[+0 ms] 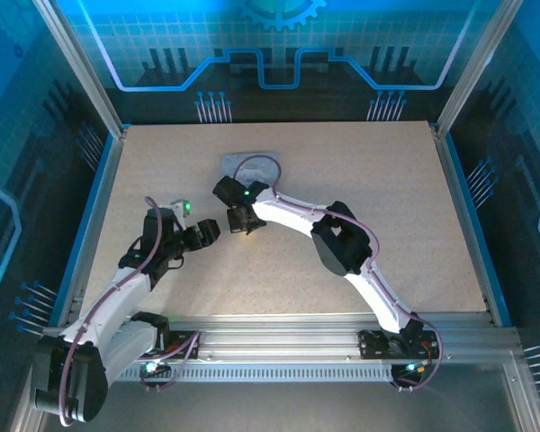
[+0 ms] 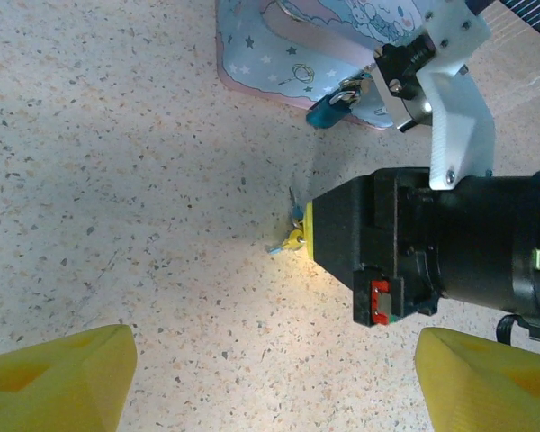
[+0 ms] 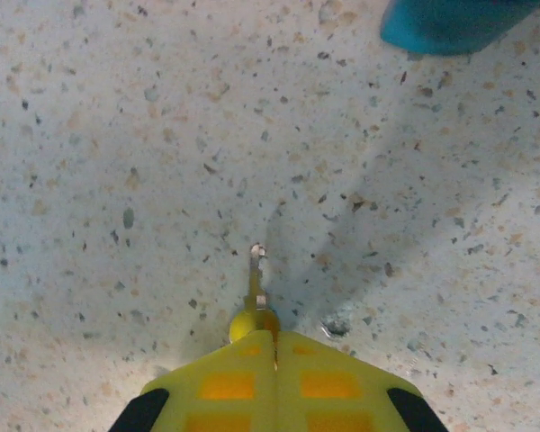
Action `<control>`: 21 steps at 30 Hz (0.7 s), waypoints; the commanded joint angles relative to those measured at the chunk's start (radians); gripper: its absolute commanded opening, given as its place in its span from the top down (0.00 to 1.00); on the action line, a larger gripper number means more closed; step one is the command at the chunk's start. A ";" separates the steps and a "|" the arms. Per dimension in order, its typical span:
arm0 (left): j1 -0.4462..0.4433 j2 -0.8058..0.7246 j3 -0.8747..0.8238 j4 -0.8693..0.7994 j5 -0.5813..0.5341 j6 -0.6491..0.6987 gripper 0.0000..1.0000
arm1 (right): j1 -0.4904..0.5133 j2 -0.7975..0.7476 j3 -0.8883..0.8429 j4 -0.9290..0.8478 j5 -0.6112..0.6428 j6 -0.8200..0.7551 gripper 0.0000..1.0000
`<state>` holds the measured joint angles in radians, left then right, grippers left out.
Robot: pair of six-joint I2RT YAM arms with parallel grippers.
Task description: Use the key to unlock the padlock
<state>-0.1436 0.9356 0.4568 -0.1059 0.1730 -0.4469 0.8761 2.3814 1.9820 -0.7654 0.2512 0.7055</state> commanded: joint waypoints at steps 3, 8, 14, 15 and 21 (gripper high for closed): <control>-0.006 0.001 -0.045 0.064 0.052 -0.049 0.16 | -0.007 -0.095 -0.177 0.136 -0.032 -0.164 1.00; -0.004 0.021 -0.071 0.115 0.095 -0.106 0.18 | -0.010 -0.182 -0.362 0.316 -0.085 -0.213 1.00; 0.003 0.080 -0.099 0.215 0.139 -0.176 0.24 | -0.012 -0.248 -0.475 0.430 -0.098 -0.263 1.00; 0.004 0.098 -0.105 0.243 0.146 -0.194 0.26 | -0.011 -0.253 -0.483 0.436 -0.098 -0.266 1.00; 0.005 0.221 -0.134 0.426 0.187 -0.302 0.35 | -0.013 -0.296 -0.554 0.526 -0.109 -0.256 1.00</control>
<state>-0.1432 1.1168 0.3443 0.1860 0.3126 -0.6685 0.8742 2.1254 1.4708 -0.2962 0.1669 0.4625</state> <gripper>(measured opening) 0.663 0.044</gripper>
